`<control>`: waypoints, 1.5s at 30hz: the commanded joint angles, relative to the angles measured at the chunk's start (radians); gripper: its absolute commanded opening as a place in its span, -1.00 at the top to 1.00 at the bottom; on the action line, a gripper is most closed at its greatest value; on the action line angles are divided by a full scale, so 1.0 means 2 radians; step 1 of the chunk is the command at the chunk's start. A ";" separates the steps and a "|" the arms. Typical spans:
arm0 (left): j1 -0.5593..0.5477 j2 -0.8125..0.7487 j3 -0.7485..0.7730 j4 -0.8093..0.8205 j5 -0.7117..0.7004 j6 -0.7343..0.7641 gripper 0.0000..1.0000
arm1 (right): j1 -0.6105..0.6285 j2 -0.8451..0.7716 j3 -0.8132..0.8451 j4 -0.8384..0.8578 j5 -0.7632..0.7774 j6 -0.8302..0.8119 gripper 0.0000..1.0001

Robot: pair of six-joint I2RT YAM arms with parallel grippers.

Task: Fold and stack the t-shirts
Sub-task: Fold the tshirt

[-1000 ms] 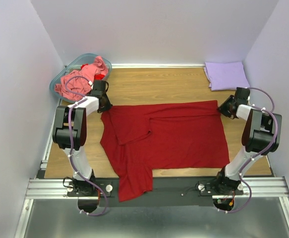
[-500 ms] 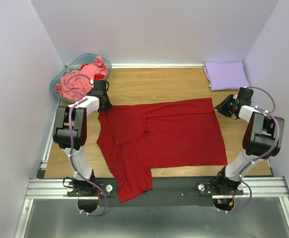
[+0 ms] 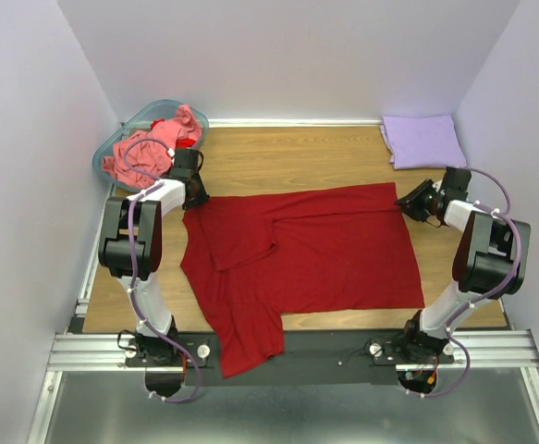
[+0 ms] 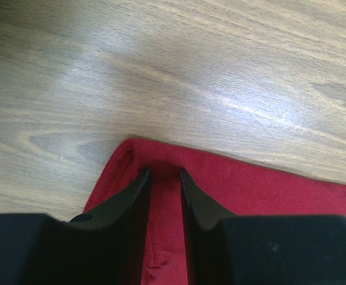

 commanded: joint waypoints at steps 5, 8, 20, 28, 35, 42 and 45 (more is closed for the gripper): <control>-0.002 -0.016 0.006 -0.012 -0.018 0.010 0.31 | -0.001 0.037 -0.010 0.018 0.000 0.026 0.24; -0.002 -0.018 0.005 -0.012 -0.020 0.010 0.31 | -0.001 0.042 -0.013 0.035 0.005 0.030 0.24; -0.002 -0.015 0.004 -0.012 -0.019 0.011 0.31 | -0.001 0.031 -0.012 0.052 0.015 0.032 0.35; -0.003 -0.015 0.004 -0.013 -0.019 0.013 0.31 | -0.001 0.042 -0.006 0.055 0.009 0.038 0.47; -0.003 -0.012 0.005 -0.013 -0.020 0.013 0.31 | -0.001 0.038 -0.009 0.055 0.011 0.031 0.90; -0.003 -0.007 0.008 -0.018 -0.026 0.016 0.31 | -0.002 0.016 -0.013 0.048 0.014 0.018 0.99; -0.003 -0.007 0.008 -0.019 -0.026 0.017 0.31 | -0.004 0.011 -0.013 0.037 0.020 0.011 0.99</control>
